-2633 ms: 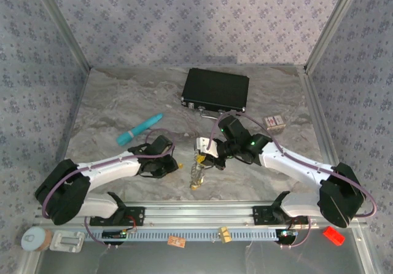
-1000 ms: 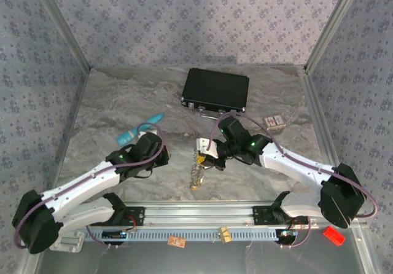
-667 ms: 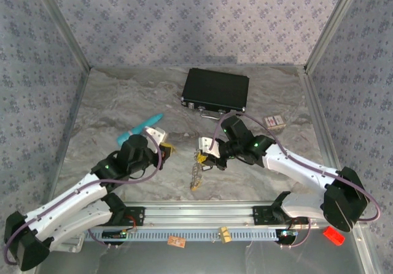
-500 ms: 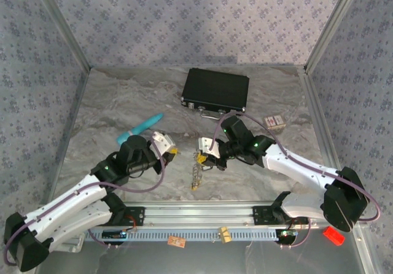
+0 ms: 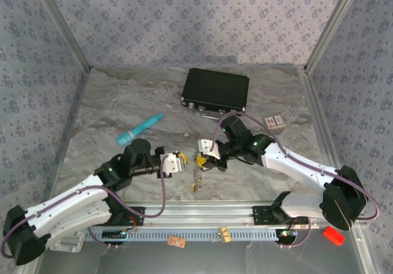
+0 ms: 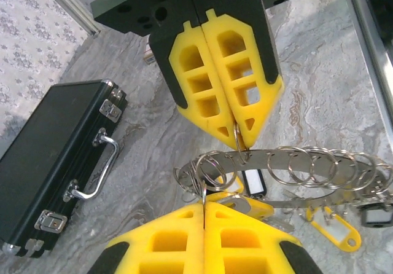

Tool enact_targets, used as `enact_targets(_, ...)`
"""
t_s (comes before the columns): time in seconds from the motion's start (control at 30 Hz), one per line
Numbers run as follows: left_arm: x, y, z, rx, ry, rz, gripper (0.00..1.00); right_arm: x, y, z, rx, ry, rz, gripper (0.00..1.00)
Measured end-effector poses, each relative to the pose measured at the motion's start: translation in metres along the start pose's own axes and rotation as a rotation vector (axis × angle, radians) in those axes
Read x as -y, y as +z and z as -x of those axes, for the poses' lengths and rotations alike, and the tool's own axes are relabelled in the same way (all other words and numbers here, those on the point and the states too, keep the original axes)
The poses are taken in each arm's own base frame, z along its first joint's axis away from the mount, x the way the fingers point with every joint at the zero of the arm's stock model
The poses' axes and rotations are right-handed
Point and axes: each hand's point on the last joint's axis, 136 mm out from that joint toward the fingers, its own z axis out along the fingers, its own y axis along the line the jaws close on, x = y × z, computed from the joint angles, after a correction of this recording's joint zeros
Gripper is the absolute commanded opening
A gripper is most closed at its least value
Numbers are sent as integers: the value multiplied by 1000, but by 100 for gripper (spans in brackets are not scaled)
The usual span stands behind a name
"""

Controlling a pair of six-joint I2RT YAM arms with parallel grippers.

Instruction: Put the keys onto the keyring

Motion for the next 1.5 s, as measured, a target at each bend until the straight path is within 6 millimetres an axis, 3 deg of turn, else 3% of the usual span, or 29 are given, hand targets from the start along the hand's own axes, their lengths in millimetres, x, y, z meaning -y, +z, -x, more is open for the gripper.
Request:
enact_targets(0.7, 10, 7, 9, 27, 99, -30, 0, 0, 3, 6, 25, -14, 21, 0)
enact_targets(1.5, 13, 6, 2, 2, 127, -22, 0, 2, 4, 10, 38, -20, 12, 0)
